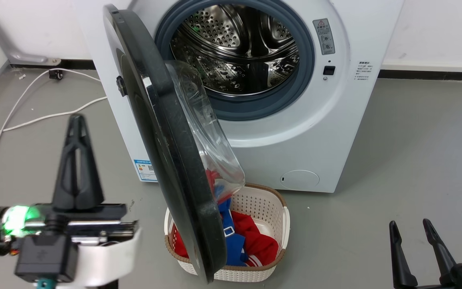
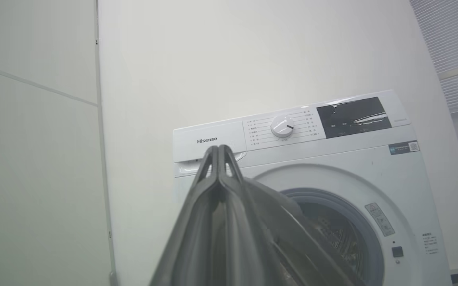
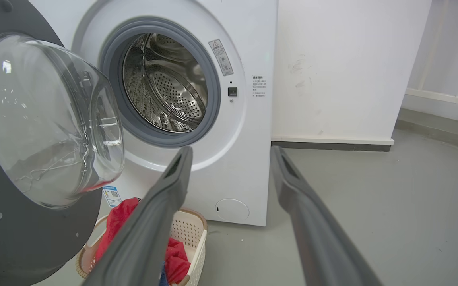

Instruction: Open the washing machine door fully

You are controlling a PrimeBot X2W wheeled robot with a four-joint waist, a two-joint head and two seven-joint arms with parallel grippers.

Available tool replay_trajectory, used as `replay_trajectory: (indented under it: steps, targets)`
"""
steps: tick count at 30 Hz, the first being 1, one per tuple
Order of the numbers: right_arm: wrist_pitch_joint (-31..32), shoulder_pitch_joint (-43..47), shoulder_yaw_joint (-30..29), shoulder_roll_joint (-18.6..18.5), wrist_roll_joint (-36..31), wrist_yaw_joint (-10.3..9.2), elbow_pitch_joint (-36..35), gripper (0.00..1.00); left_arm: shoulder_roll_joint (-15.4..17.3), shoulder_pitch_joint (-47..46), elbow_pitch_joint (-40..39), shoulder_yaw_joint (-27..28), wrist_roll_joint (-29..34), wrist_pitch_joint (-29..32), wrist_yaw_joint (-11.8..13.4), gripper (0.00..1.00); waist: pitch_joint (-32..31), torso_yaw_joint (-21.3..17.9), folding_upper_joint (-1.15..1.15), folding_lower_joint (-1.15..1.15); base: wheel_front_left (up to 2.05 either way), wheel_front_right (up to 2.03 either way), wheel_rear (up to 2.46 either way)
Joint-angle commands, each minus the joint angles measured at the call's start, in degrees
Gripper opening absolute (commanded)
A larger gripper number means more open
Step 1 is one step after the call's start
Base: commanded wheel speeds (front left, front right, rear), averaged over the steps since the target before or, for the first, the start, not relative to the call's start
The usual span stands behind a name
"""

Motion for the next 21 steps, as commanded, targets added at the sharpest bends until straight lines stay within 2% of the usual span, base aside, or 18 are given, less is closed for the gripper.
replay_trajectory:
  steps: [1,10,21]
  targets:
    - [-0.1,0.6,0.2,0.1,0.3,-0.01,0.0,1.00,0.2,-1.2,-1.1,-1.6,0.8,-0.1,-0.5,0.00,-0.1,-0.2,0.00,0.00,0.00,0.00,0.00]
    - [-0.1,0.6,0.7,0.1,0.1,-0.01,0.0,1.00,0.2,-5.1,-6.1,-13.1,1.8,-0.1,-4.2,0.00,-0.3,-0.7,0.00,0.00,0.00,0.00,0.00]
    - [-0.1,0.9,0.8,0.1,0.1,-0.01,0.1,1.00,-1.2,-4.1,-3.5,-27.2,0.8,-0.1,-7.7,0.00,-0.1,-0.3,0.00,0.00,0.00,0.00,0.00]
